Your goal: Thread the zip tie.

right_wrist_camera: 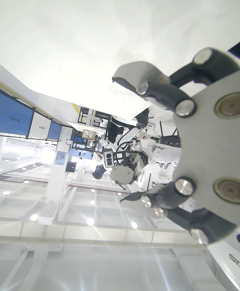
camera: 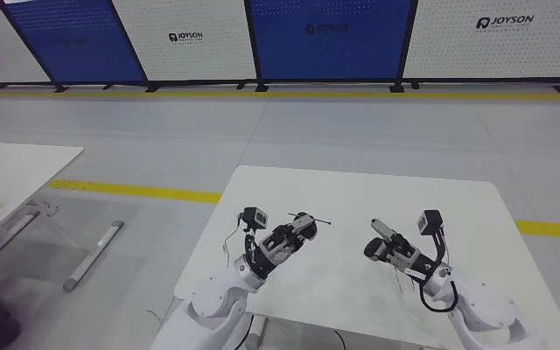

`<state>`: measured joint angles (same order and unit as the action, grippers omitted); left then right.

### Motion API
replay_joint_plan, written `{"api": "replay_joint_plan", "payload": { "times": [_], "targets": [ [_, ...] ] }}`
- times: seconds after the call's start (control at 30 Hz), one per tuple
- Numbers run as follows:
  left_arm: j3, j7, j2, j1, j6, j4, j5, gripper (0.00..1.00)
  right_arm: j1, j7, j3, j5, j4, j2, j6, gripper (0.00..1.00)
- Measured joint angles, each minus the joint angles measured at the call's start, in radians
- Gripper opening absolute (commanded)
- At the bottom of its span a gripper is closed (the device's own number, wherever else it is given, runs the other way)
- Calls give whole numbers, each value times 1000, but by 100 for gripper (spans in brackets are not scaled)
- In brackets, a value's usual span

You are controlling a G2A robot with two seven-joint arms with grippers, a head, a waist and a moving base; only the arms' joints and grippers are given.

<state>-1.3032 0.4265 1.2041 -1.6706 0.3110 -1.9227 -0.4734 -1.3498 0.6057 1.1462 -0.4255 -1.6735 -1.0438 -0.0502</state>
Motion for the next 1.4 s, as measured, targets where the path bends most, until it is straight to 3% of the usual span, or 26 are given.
{"api": "replay_joint_plan", "payload": {
  "times": [0.57, 0.67, 0.8, 0.93, 1.07, 1.17, 1.3, 1.4],
  "targets": [
    [-1, -19, 0, -1, -5, -14, 2, 0, 0, 0, 0, 0, 0, 0, 0, 100],
    [-4, -44, 2, 4, 25, -58, 7, 0, 0, 0, 0, 0, 0, 0, 0, 100],
    [-22, -51, 3, -14, 29, -152, 27, 0, 0, 0, 0, 0, 0, 0, 0, 100],
    [-32, -63, 4, -30, 29, -187, 65, 0, 0, 0, 0, 0, 0, 0, 0, 100],
    [-19, -98, 6, -28, 18, -146, 150, 0, 0, 0, 0, 0, 0, 0, 0, 100],
    [1, -103, 5, -14, -35, -100, 215, 0, 0, 0, 0, 0, 0, 0, 0, 100],
    [13, -121, 5, 7, -70, -26, 261, 0, 0, 0, 0, 0, 0, 0, 0, 100],
    [32, -177, 7, 25, -76, 43, 364, 0, 0, 0, 0, 0, 0, 0, 0, 100]
  ]
}}
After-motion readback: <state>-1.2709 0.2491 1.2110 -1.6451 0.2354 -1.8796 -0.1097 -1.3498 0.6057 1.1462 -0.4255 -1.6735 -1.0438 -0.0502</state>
